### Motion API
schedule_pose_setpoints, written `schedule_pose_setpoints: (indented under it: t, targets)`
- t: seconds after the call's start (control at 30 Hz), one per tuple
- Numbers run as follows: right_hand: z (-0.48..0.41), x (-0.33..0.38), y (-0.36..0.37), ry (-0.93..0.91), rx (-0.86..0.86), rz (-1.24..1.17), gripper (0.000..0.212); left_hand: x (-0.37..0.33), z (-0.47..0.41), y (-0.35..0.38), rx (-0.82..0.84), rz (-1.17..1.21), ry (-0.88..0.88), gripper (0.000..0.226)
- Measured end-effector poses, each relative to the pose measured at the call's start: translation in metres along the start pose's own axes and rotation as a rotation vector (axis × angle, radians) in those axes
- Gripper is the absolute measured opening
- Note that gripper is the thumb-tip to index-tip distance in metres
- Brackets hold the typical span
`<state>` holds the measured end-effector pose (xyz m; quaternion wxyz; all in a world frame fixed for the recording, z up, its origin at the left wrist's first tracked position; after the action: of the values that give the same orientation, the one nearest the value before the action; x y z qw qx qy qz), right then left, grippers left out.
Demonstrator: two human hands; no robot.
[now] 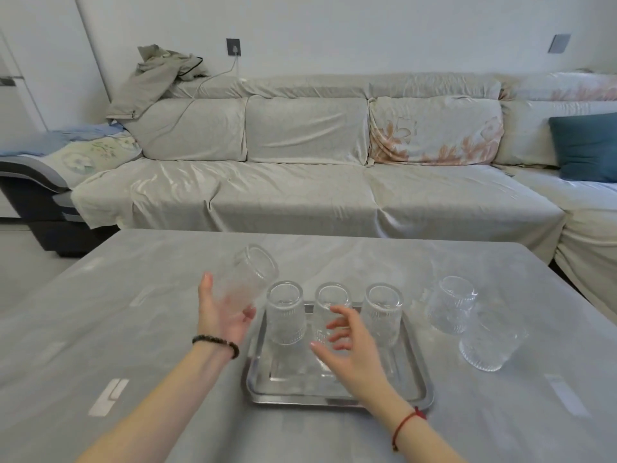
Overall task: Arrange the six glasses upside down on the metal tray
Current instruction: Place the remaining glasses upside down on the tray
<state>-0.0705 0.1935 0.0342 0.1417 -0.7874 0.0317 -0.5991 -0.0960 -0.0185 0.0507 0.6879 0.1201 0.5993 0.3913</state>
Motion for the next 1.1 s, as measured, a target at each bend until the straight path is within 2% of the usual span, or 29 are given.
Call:
schedule_pose_setpoints:
  t: [0.1,0.2,0.37,0.47,0.53,0.67,0.83,1.1]
  targets:
    - [0.000,0.011,0.032,0.039,0.163,-0.063,0.071,0.026,0.026,-0.012,0.055,0.105,-0.094,0.063]
    - [0.001,0.014,0.054,0.053,0.237,-0.103,0.081,0.049,0.042,-0.021,0.149,0.103,-0.180,0.068]
    - [0.005,0.012,0.057,0.087,0.120,-0.233,0.066,0.058,0.054,-0.029,0.309,-0.302,-0.264,0.067]
    - [0.003,0.014,0.043,0.086,0.073,-0.084,0.066,0.044,0.052,-0.029,0.213,-0.669,-0.085,0.041]
    - [0.001,0.014,0.038,0.084,0.063,-0.023,0.067,0.036,0.050,-0.033,0.144,-0.873,0.096,0.041]
    - [-0.004,0.006,0.045,0.138,0.037,0.042,0.068,0.048,0.051,-0.040,0.373,-1.238,0.153,0.060]
    - [-0.005,-0.004,0.059,0.173,0.073,0.098,0.066,0.050,0.050,-0.044,0.429,-1.308,0.237,0.064]
    - [-0.002,-0.015,0.072,0.175,0.056,0.118,0.067,0.048,0.042,-0.054,0.415,-1.381,0.283,0.061]
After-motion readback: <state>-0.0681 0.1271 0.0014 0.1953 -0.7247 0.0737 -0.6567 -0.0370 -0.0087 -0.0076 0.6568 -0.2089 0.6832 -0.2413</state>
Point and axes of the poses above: each hand's wrist, its own z-axis away from the middle knuckle, its own y-axis out of the palm, x = y × z, the point moved 2 cm from there along -z, towards the middle knuckle
